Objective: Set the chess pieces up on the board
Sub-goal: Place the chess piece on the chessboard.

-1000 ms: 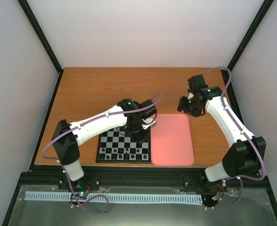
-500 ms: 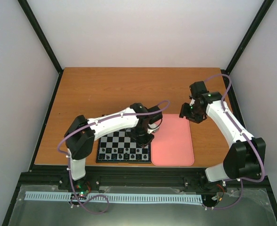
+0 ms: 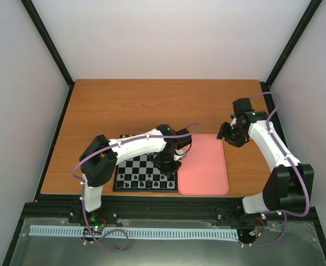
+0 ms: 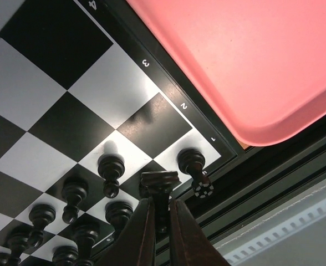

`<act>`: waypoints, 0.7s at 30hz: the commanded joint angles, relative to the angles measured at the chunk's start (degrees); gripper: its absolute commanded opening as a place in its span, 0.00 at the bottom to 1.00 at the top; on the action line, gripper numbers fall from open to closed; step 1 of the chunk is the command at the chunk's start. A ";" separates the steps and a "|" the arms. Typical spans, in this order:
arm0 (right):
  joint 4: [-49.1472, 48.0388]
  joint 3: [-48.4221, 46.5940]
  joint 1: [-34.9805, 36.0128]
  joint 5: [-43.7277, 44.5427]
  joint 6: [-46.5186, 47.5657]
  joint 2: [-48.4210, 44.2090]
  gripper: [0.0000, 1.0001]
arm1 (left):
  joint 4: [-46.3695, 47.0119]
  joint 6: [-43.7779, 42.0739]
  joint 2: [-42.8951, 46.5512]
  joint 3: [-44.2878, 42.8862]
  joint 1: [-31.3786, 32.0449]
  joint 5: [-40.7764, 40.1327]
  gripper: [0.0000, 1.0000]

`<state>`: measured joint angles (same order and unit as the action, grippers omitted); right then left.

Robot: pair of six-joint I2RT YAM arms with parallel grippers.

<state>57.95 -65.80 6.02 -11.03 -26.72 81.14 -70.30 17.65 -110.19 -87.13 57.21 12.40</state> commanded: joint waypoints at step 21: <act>-1.20 1.20 -2.20 -1.57 2.67 -1.57 0.57 | -2.88 -0.14 -7.23 -3.92 1.32 2.99 0.01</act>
<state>57.36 -65.34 4.54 -12.53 -24.82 81.01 -71.64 17.80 -116.62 -87.92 57.60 14.79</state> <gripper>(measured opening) 0.566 0.064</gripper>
